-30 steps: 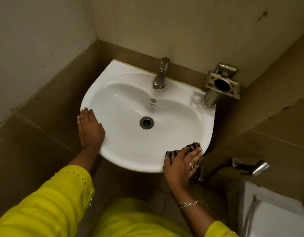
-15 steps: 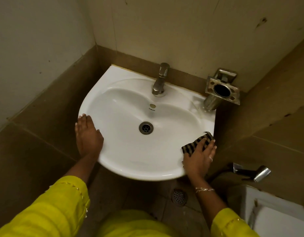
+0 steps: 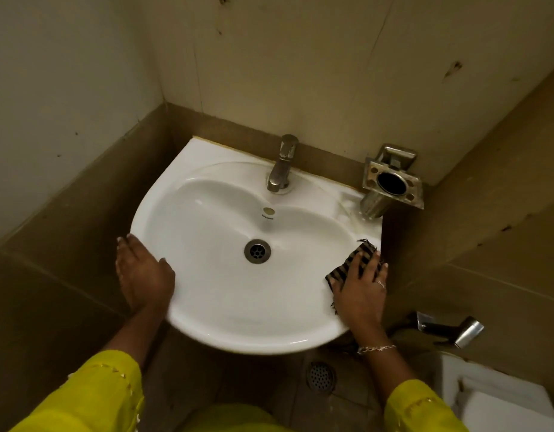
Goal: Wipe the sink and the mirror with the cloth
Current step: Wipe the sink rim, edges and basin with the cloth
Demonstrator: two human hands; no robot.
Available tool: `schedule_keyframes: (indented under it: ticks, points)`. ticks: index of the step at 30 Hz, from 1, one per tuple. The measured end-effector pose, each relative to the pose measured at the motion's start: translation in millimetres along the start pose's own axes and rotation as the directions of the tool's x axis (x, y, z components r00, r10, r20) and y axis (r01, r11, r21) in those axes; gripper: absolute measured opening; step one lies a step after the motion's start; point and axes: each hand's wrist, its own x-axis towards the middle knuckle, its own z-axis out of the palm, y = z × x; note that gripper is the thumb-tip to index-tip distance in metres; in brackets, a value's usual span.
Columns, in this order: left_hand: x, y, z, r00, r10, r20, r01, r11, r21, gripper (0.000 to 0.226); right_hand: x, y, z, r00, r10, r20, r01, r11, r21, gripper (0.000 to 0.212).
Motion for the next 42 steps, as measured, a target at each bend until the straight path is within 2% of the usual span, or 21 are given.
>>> schedule_keyframes:
  ticks: [3,6,11,15,19,24,30,33,36,38,42]
  points:
    - [0,0,-1,0.999,-0.042,0.021,0.042,0.999,-0.023,0.072,24,-2,1,0.999,-0.042,0.015,0.043,0.993,-0.11,0.077]
    - [0,0,0,0.998,-0.052,0.031,0.052,0.999,-0.013,0.073,50,-10,0,0.998,-0.057,0.001,0.056,0.987,-0.149,0.077]
    - [2,-6,1,0.99,0.13,0.062,-0.14,0.967,0.212,0.074,83,-27,-4,0.999,-0.043,-0.025,0.041,0.996,-0.082,0.072]
    - [3,-3,-2,0.972,0.19,0.135,-0.224,0.921,0.32,0.069,102,-32,-1,0.993,-0.066,-0.102,0.064,0.998,-0.024,0.068]
    - [2,0,-4,0.968,0.196,0.157,-0.239,0.912,0.334,0.066,100,-30,7,0.979,-0.078,-0.19,0.079,0.997,-0.002,0.069]
    - [3,2,-4,0.972,0.177,0.153,-0.219,0.921,0.323,0.066,87,-26,21,0.972,-0.078,-0.224,0.085,0.996,0.023,0.073]
    - [3,3,-2,0.974,0.182,0.136,-0.215,0.931,0.294,0.065,104,-37,16,0.957,-0.014,-0.291,0.034,0.997,0.062,0.072]
    - [3,2,-3,0.975,0.185,0.123,-0.213,0.936,0.281,0.064,109,-41,14,0.963,0.004,-0.27,0.017,0.997,0.076,0.071]
    - [3,3,-3,0.976,0.181,0.125,-0.21,0.937,0.279,0.064,122,-50,10,0.981,0.05,-0.189,-0.029,0.993,0.113,0.065]
    - [3,3,-3,0.975,0.182,0.128,-0.212,0.935,0.283,0.065,133,-56,6,0.978,0.038,-0.205,-0.011,0.992,0.129,0.062]
    - [3,3,-2,0.973,0.183,0.139,-0.219,0.924,0.315,0.067,144,-72,2,0.973,0.084,-0.216,-0.036,0.976,0.215,0.073]
